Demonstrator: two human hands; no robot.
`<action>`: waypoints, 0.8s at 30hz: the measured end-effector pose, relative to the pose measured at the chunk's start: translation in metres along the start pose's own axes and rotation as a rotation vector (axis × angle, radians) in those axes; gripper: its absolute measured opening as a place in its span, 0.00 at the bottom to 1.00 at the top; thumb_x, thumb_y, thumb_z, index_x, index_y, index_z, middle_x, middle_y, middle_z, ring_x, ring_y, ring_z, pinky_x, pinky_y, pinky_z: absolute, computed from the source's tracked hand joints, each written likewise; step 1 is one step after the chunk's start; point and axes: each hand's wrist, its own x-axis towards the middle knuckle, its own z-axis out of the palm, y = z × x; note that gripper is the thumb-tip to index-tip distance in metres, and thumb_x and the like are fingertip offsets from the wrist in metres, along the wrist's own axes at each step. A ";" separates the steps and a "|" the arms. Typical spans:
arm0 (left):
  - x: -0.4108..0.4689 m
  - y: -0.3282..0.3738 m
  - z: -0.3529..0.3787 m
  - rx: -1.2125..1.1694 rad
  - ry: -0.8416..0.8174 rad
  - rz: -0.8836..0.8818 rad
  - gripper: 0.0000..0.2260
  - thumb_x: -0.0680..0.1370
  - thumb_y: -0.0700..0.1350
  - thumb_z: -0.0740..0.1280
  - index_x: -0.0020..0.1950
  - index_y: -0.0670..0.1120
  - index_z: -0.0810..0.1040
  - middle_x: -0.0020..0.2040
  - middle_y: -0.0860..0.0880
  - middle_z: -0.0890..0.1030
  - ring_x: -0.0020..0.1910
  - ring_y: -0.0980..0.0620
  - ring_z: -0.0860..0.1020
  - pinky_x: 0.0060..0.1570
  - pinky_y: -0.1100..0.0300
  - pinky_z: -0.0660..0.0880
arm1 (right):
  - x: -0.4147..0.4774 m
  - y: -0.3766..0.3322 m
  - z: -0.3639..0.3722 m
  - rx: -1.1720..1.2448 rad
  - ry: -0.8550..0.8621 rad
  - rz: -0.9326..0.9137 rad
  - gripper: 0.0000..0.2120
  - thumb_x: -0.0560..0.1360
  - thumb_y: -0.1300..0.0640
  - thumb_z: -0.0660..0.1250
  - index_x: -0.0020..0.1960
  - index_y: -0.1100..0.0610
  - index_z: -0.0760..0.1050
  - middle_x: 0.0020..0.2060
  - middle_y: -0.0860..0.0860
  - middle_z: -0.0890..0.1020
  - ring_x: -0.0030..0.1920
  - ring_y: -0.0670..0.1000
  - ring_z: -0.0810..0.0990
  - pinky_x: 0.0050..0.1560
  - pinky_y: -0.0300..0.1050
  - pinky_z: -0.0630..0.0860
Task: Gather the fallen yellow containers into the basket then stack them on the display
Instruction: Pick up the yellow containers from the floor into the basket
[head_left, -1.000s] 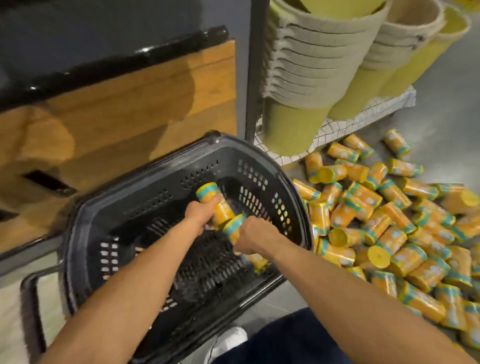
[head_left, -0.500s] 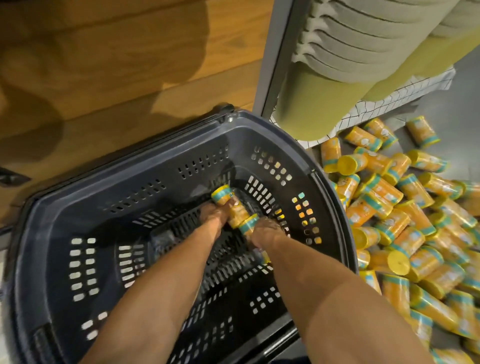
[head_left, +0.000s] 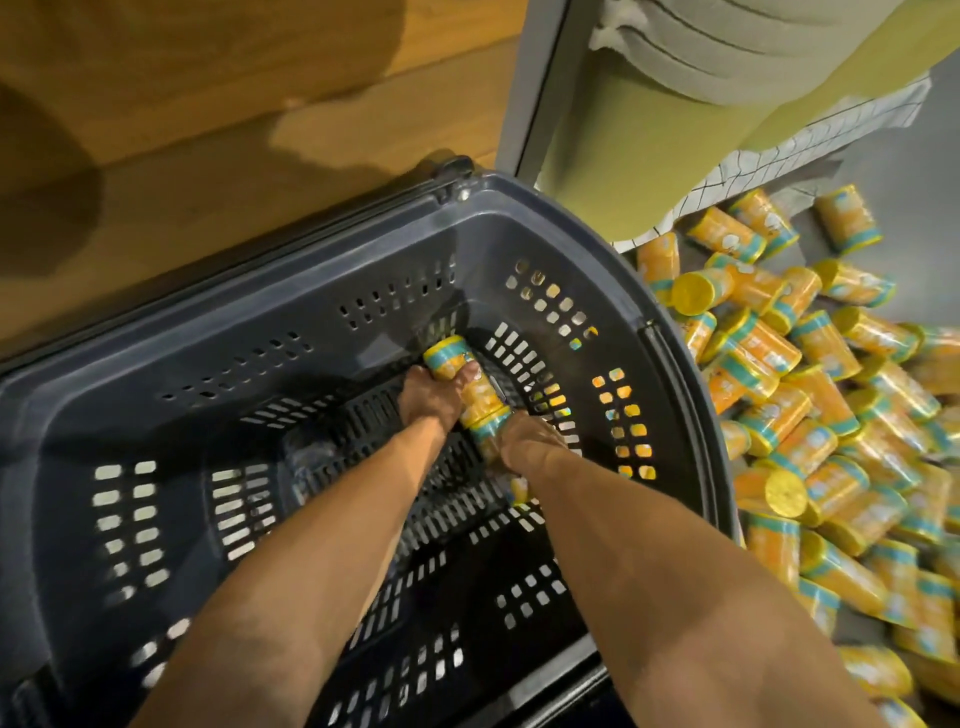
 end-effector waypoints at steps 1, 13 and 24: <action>-0.001 0.001 0.002 -0.002 0.002 0.001 0.32 0.70 0.64 0.78 0.61 0.40 0.79 0.60 0.40 0.84 0.58 0.40 0.82 0.52 0.56 0.76 | -0.002 -0.001 -0.005 0.032 -0.021 0.008 0.21 0.78 0.53 0.71 0.68 0.61 0.75 0.62 0.59 0.81 0.63 0.60 0.80 0.59 0.52 0.76; -0.045 0.050 -0.016 0.068 -0.152 -0.003 0.20 0.83 0.50 0.68 0.63 0.33 0.80 0.62 0.35 0.82 0.58 0.40 0.83 0.57 0.51 0.79 | -0.052 -0.004 -0.096 0.123 0.033 -0.211 0.19 0.80 0.49 0.66 0.64 0.62 0.77 0.59 0.58 0.81 0.58 0.58 0.82 0.55 0.46 0.77; -0.251 0.171 -0.056 -0.010 -0.239 0.657 0.09 0.82 0.49 0.66 0.60 0.55 0.82 0.54 0.59 0.82 0.55 0.61 0.80 0.60 0.55 0.76 | -0.235 0.144 -0.191 0.935 0.528 -0.622 0.10 0.79 0.46 0.71 0.56 0.49 0.81 0.46 0.41 0.85 0.46 0.37 0.82 0.45 0.30 0.74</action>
